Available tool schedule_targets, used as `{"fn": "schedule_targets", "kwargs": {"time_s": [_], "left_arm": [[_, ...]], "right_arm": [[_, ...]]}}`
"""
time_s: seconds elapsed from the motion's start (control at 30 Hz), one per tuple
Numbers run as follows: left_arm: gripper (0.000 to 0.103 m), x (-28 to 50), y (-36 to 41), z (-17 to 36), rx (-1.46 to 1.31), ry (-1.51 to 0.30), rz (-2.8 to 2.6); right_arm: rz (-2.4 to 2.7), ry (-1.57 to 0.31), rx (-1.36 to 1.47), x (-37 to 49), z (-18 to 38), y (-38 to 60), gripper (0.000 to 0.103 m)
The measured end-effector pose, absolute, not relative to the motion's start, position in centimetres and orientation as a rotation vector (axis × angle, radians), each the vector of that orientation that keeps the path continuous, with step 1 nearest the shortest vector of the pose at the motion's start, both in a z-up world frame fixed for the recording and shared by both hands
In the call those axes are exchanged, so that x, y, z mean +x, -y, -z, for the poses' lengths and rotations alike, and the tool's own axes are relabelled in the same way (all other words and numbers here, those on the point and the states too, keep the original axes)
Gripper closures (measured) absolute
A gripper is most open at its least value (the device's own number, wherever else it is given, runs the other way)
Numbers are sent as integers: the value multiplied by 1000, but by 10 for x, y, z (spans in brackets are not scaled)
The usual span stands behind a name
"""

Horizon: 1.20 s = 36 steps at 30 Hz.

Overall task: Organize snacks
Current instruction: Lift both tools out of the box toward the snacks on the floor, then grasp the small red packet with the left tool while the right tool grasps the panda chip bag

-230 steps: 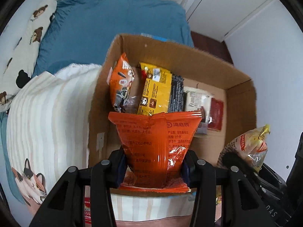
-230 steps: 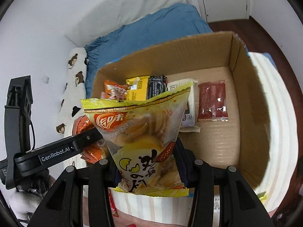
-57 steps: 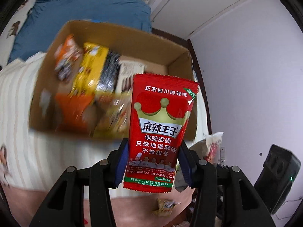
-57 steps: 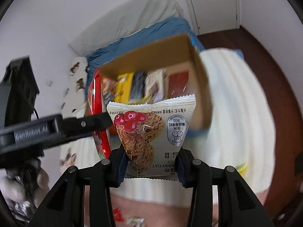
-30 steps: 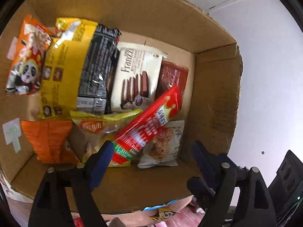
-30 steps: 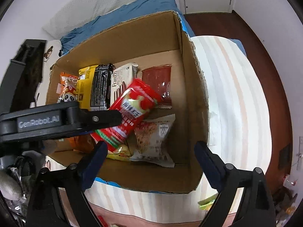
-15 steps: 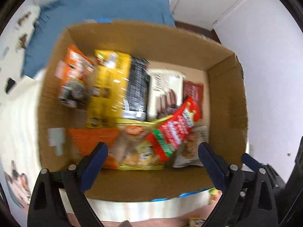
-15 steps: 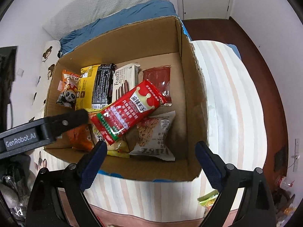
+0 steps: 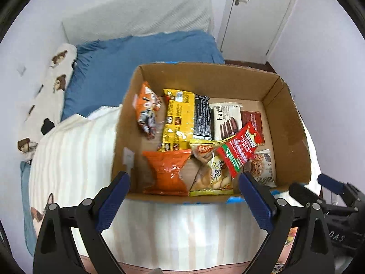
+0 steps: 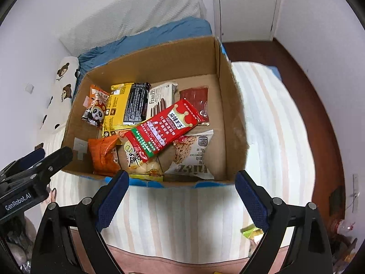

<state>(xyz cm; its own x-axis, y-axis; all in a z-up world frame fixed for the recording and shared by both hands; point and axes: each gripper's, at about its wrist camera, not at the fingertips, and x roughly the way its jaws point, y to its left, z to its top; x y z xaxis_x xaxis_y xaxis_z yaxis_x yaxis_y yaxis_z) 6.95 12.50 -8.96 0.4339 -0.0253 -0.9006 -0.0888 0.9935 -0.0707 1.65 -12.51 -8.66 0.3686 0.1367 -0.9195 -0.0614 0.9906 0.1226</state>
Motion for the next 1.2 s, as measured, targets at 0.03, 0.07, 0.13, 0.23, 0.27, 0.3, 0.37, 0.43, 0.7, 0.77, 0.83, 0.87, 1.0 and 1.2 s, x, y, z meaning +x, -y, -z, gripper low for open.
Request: {"fn": "schedule_targets", "kwargs": {"time_s": [0.03, 0.07, 0.13, 0.23, 0.27, 0.3, 0.37, 0.43, 0.7, 0.77, 0.83, 0.87, 1.0, 1.2], "left_arm": [[5, 62, -126, 86, -107, -1104, -47], [5, 54, -127, 81, -102, -1085, -53], [5, 41, -129, 73, -100, -1057, -61], [5, 18, -130, 58, -102, -1014, -66], [5, 9, -129, 53, -98, -999, -65], [5, 0, -129, 47, -95, -984, -66], [5, -13, -128, 38, -100, -962, -65], [5, -28, -128, 27, -105, -938, -61], [5, -72, -123, -1, -89, -878, -50], [5, -80, -123, -2, -96, -877, -49], [5, -89, -124, -2, -110, -886, -48], [5, -94, -125, -1, -115, -893, -49], [5, -117, -134, 18, -153, -959, -57], [5, -149, -156, 96, -216, -1169, -126]], "right_arm": [[-128, -1173, 71, 10, 82, 125, 7], [-133, -1162, 71, 5, 78, 126, 7], [-136, -1130, 66, -10, 68, 126, 7], [-146, -1082, 62, -31, 51, 126, 7], [-150, -1066, 61, -39, 45, 125, 7], [-155, -1046, 57, -49, 38, 125, 7], [-159, -1017, 49, -64, 26, 124, 7], [-171, -999, 50, -77, 17, 123, 7], [-212, -926, 60, -128, -13, 119, 7], [-215, -915, 64, -136, -18, 120, 7], [-223, -914, 76, -146, -20, 122, 7], [-228, -919, 83, -150, -20, 123, 7], [-232, -976, 137, -173, -2, 137, 7], [-125, -1154, 258, -201, 75, 183, 7]]}}
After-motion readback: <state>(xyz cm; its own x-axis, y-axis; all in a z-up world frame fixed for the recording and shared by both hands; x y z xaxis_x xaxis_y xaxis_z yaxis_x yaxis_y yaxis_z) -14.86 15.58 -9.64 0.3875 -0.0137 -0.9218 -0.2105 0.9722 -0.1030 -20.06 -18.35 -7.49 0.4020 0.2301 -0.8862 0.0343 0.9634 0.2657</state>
